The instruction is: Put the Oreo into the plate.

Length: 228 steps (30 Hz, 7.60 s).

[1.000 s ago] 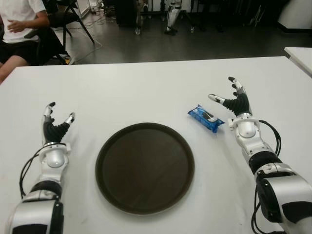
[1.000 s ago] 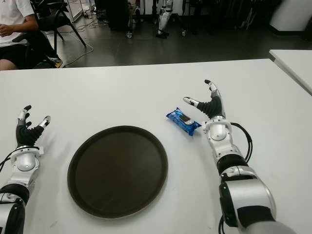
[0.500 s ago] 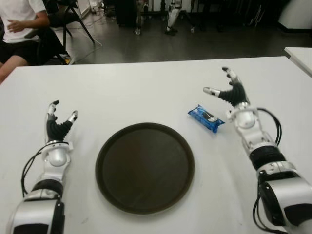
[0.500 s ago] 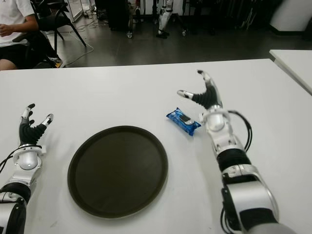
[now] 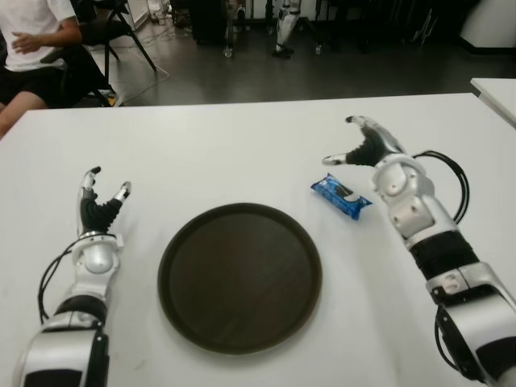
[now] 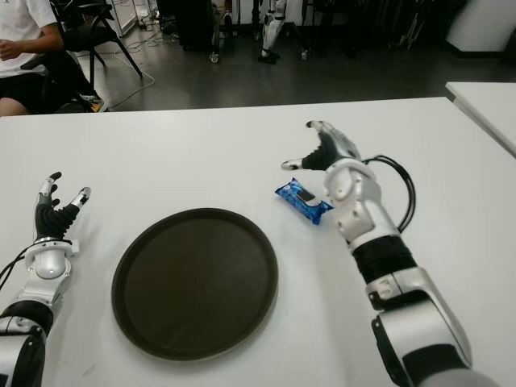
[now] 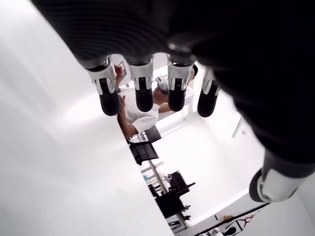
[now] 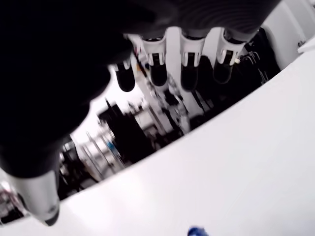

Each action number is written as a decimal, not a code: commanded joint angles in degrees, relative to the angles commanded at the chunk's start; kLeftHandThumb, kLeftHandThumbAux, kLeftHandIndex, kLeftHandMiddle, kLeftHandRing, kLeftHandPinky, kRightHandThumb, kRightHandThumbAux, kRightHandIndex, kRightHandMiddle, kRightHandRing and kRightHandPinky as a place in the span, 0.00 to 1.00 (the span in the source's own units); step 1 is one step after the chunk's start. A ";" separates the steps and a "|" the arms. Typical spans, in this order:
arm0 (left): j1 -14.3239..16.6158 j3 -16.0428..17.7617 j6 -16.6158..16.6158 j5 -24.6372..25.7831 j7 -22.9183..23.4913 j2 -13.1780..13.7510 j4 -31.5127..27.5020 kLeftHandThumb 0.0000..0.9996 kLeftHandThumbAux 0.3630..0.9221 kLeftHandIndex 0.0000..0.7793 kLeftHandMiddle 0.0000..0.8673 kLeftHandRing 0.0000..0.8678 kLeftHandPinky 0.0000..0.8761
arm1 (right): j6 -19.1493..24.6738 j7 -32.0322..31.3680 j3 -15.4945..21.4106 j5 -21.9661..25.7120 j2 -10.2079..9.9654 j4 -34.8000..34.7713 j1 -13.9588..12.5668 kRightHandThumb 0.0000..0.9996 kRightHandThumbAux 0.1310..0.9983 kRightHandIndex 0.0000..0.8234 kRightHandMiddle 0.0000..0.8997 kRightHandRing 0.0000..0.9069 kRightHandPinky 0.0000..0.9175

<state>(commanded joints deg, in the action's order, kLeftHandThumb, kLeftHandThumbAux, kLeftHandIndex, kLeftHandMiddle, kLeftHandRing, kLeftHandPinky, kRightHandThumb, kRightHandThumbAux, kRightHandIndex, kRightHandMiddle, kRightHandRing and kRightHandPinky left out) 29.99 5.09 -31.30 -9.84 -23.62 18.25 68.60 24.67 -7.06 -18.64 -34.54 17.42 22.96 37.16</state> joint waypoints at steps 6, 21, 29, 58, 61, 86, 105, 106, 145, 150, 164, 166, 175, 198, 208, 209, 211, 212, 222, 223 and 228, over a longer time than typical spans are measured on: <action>-0.16 -0.32 -0.15 -0.48 -0.29 0.10 -0.38 0.00 0.34 0.00 0.00 0.00 0.00 | 2.04 -1.04 -1.22 -1.34 -0.63 -0.61 0.73 0.00 0.60 0.07 0.13 0.11 0.02; 0.22 0.79 0.75 0.64 -0.27 -0.29 -0.07 0.00 0.38 0.00 0.00 0.00 0.00 | 4.02 -2.31 -2.85 -0.12 -5.71 11.31 8.35 0.00 0.55 0.13 0.15 0.09 0.00; 0.05 0.16 1.31 -0.06 -0.87 -0.20 -0.62 0.00 0.37 0.00 0.00 0.00 0.00 | 0.42 0.02 -3.17 0.66 -7.57 22.20 12.29 0.00 0.55 0.17 0.17 0.11 0.00; -1.13 -0.49 -1.26 -0.83 -1.10 -0.34 -2.37 0.00 0.34 0.02 0.00 0.00 0.00 | 7.24 0.66 -3.32 0.99 -10.09 30.06 15.45 0.00 0.56 0.25 0.20 0.15 0.03; -1.30 -0.21 -1.56 -0.44 -0.51 -0.40 -2.15 0.00 0.34 0.03 0.00 0.00 0.00 | 6.77 1.42 -3.27 1.09 -9.86 30.79 15.14 0.00 0.56 0.25 0.20 0.16 0.05; -1.33 -0.15 -1.73 -0.71 -1.75 -0.69 -2.05 0.00 0.35 0.04 0.01 0.00 0.00 | 4.04 6.37 -5.47 0.25 -8.23 33.92 14.71 0.00 0.54 0.22 0.20 0.18 0.07; -1.37 0.04 -1.64 -0.30 -1.34 -0.81 -2.46 0.00 0.34 0.01 0.00 0.00 0.00 | 6.59 4.88 -7.39 -1.32 -6.77 29.93 13.11 0.00 0.57 0.26 0.23 0.23 0.16; -1.38 0.00 -1.67 -0.37 -1.41 -0.81 -2.50 0.00 0.33 0.01 0.00 0.00 0.00 | 6.76 4.81 -7.44 -1.36 -6.68 29.54 12.94 0.00 0.57 0.26 0.23 0.23 0.16; -1.30 0.93 -1.00 0.97 -0.32 -1.02 -2.66 0.00 0.39 0.00 0.00 0.00 0.00 | 14.01 0.00 -9.60 -6.13 -2.52 4.32 1.46 0.00 0.55 0.22 0.21 0.20 0.19; -1.27 0.63 -0.89 0.71 -0.24 -0.83 -2.67 0.00 0.41 0.00 0.00 0.00 0.00 | 15.08 -0.89 -10.11 -6.71 -2.30 2.50 0.96 0.00 0.55 0.24 0.21 0.20 0.20; -1.25 -0.01 -0.90 -0.41 -0.52 -0.33 -2.54 0.00 0.35 0.01 0.00 0.00 0.00 | 16.48 -2.99 -10.44 -7.26 -2.30 1.13 0.67 0.00 0.56 0.25 0.23 0.22 0.18; -1.18 0.04 -0.61 -0.36 -0.58 -0.39 -2.47 0.00 0.35 0.01 0.00 0.00 0.00 | 16.36 -3.11 -10.42 -7.17 -2.28 1.24 0.68 0.00 0.57 0.25 0.23 0.21 0.17; -1.09 -0.08 -0.10 -0.63 -0.89 -0.19 -2.29 0.00 0.34 0.03 0.00 0.00 0.00 | 14.97 -2.52 -10.18 -7.02 -2.14 2.02 0.55 0.00 0.57 0.28 0.23 0.22 0.22; -1.39 0.18 -0.33 -0.09 -0.27 -0.28 -3.02 0.00 0.36 0.00 0.00 0.00 0.00 | 13.69 -2.85 -10.40 -6.64 -2.98 7.87 2.09 0.00 0.57 0.25 0.22 0.20 0.11; -1.53 0.68 -0.63 0.59 0.20 -0.54 -3.16 0.00 0.37 0.02 0.00 0.00 0.00 | 12.34 -2.97 -10.21 -6.66 -3.40 11.09 2.83 0.00 0.54 0.23 0.21 0.18 0.07; -1.53 0.73 -0.63 0.66 0.22 -0.59 -3.20 0.00 0.37 0.02 0.00 0.00 0.00 | 12.51 -3.14 -10.22 -6.70 -3.45 11.17 2.92 0.00 0.54 0.23 0.21 0.18 0.07; -1.60 0.80 -0.54 0.77 0.27 -0.64 -3.37 0.00 0.38 0.02 0.00 0.00 0.00 | 12.88 -3.41 -10.23 -6.74 -3.57 11.24 3.02 0.00 0.54 0.23 0.21 0.18 0.06; -1.63 0.81 -0.52 0.78 0.28 -0.64 -3.43 0.00 0.39 0.02 0.00 0.00 0.00 | 12.94 -3.44 -10.23 -6.74 -3.61 11.29 3.05 0.00 0.54 0.23 0.21 0.18 0.06; -1.67 0.25 -0.78 -0.17 -0.23 -0.21 -3.51 0.00 0.38 0.00 0.00 0.00 0.00 | 14.37 -4.35 -9.98 -6.34 -4.12 11.89 3.51 0.00 0.54 0.20 0.20 0.17 0.07; -1.67 0.36 -0.81 -0.01 -0.04 -0.23 -3.50 0.00 0.38 0.00 0.00 0.00 0.00 | 14.54 -4.42 -9.97 -6.34 -4.19 11.90 3.55 0.00 0.54 0.20 0.20 0.17 0.07; -1.62 0.78 -0.82 0.59 0.57 -0.28 -3.29 0.00 0.40 0.00 0.00 0.00 0.00 | 14.32 -4.65 -10.04 -6.35 -4.08 11.76 3.44 0.00 0.56 0.18 0.19 0.16 0.04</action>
<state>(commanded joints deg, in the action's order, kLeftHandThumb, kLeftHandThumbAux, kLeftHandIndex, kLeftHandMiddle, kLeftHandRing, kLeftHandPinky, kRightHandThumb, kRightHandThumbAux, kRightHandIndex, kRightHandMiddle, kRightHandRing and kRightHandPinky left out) 28.37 5.87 -32.12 -9.25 -23.05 17.97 65.31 38.99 -11.70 -28.69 -40.89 13.33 34.72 40.60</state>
